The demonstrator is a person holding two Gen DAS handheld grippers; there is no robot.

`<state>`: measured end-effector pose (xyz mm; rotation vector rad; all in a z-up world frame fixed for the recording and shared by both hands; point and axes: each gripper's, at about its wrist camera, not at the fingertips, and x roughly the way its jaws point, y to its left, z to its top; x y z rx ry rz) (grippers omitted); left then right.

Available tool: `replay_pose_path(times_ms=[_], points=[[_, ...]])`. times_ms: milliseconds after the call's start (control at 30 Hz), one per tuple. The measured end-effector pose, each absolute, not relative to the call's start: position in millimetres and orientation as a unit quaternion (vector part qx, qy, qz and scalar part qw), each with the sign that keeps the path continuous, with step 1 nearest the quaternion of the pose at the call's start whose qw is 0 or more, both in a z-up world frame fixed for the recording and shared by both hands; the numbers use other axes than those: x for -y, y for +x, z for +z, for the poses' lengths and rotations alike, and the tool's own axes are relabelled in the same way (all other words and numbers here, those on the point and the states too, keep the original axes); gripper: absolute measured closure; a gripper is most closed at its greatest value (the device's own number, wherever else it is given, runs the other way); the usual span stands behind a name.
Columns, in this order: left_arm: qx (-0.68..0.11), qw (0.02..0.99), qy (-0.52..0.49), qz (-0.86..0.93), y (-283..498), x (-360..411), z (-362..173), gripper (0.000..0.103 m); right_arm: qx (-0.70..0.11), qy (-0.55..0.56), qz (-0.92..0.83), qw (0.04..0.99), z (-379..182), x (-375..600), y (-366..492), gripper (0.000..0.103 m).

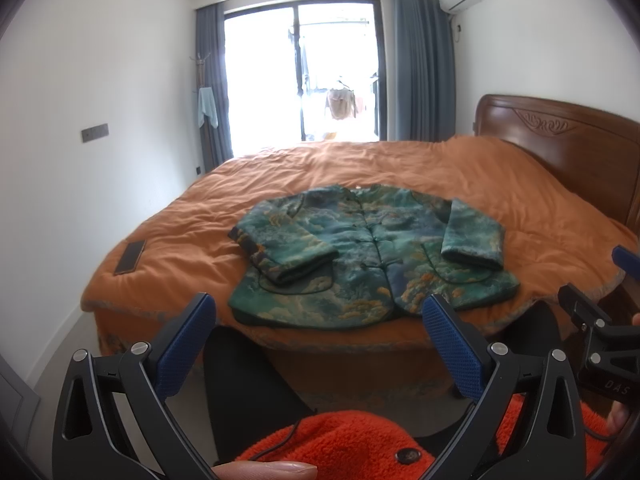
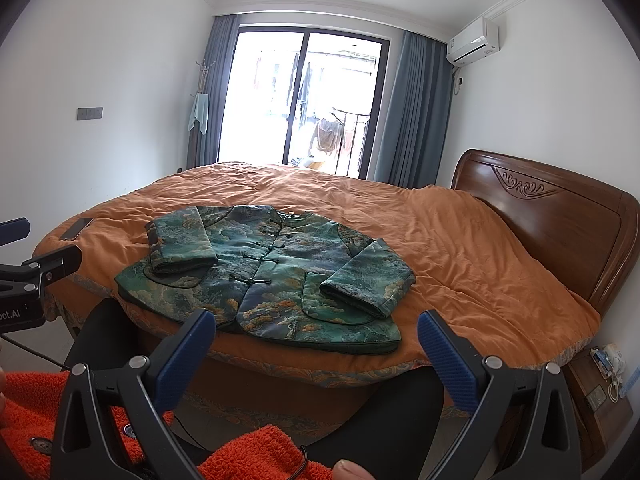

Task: Fold large clothes

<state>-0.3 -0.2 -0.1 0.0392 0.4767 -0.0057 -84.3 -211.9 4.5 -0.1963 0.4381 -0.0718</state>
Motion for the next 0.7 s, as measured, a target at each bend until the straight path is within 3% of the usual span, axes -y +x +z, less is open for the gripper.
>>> replay_pose_path(times_ms=[700], points=[[-0.236,0.972,0.020,-0.003,-0.4,0.2,-0.1,0.000,-0.216,-0.097,-0.035,0.971,4.9,212.2,-84.6,0.000]])
